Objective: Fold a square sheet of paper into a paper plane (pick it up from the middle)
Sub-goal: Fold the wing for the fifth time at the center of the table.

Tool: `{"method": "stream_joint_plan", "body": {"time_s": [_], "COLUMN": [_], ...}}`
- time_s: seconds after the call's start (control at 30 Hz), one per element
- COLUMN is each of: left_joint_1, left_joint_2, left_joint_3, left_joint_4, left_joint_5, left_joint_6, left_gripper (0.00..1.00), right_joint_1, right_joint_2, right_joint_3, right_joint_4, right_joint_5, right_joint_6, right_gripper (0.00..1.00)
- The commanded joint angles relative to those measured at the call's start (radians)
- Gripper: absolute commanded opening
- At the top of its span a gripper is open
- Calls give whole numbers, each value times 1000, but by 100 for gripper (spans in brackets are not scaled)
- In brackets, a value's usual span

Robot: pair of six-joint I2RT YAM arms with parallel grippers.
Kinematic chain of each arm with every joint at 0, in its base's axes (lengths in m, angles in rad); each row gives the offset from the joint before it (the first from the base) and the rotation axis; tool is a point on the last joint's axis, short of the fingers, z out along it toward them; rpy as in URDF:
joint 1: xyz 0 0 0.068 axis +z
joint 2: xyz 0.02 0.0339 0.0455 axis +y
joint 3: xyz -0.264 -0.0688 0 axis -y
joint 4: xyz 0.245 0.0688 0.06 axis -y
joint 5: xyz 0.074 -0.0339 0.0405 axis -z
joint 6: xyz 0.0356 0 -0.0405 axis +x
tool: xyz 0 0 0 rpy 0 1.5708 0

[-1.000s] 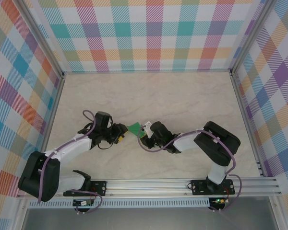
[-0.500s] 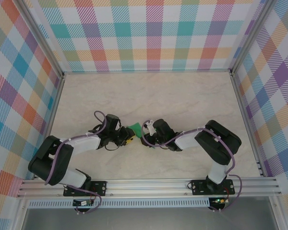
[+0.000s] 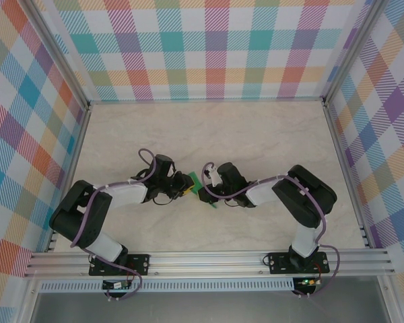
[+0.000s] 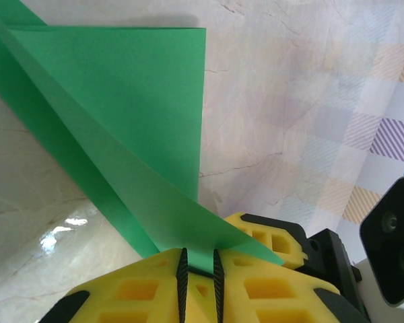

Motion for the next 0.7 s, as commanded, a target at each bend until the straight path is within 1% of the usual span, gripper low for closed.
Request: {"method": "stream_joint_plan", "body": {"time_s": [0.0,0.23,0.37,0.67], "left_joint_1": [-13,-13,-12,-13], "left_joint_2": [24,35,36,49], "left_joint_3": [32,38,44,47], "left_joint_4": [15,4,-10,-19], "left_joint_5": [-6,-15,-21,-21], "left_joint_6": [20,20,27,34], "left_gripper": [18,16,15,15], "right_joint_1": [-7,-7,-8,-34], "right_joint_2": [34,4,-11,-18], "right_joint_3": [21,45,63,61], "right_joint_4": [-43,-94,-119,-116], "right_joint_5": [-28,-14,-31,-79], "right_joint_6": [15,-26,-45,-10], "right_gripper": [23,29,31,35]}}
